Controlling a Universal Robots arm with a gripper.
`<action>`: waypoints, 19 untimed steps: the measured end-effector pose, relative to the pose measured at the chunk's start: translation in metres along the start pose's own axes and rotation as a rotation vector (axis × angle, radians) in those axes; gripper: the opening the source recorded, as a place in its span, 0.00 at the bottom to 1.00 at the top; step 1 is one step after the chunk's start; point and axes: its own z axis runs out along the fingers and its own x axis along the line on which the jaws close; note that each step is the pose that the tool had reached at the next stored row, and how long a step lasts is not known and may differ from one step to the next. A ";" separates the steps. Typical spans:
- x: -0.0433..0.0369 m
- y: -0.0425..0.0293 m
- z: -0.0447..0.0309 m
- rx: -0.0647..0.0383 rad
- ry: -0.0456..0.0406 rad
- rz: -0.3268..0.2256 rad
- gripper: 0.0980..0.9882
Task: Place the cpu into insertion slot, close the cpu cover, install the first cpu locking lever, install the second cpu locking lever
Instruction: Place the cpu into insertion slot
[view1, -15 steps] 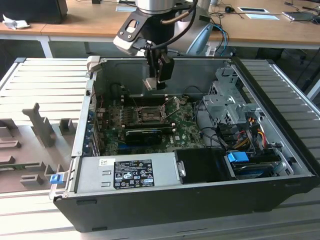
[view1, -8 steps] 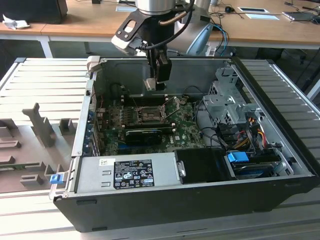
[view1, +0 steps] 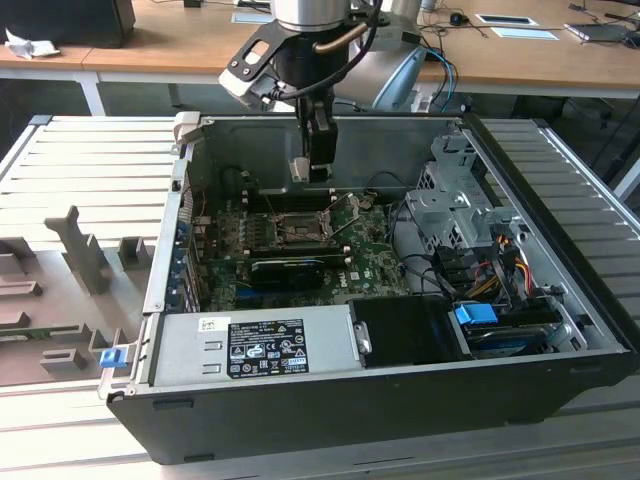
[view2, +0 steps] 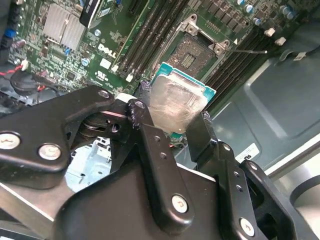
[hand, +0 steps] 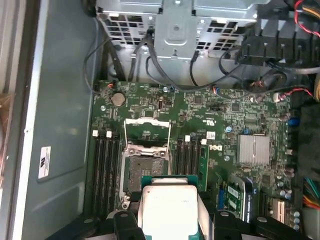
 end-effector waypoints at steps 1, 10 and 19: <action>0.0000 0.0000 0.0002 0.000 -0.0008 0.010 0.48; 0.0000 -0.0003 0.0037 -0.001 -0.0056 0.066 0.48; -0.0001 -0.0006 0.0069 -0.002 -0.0082 0.096 0.48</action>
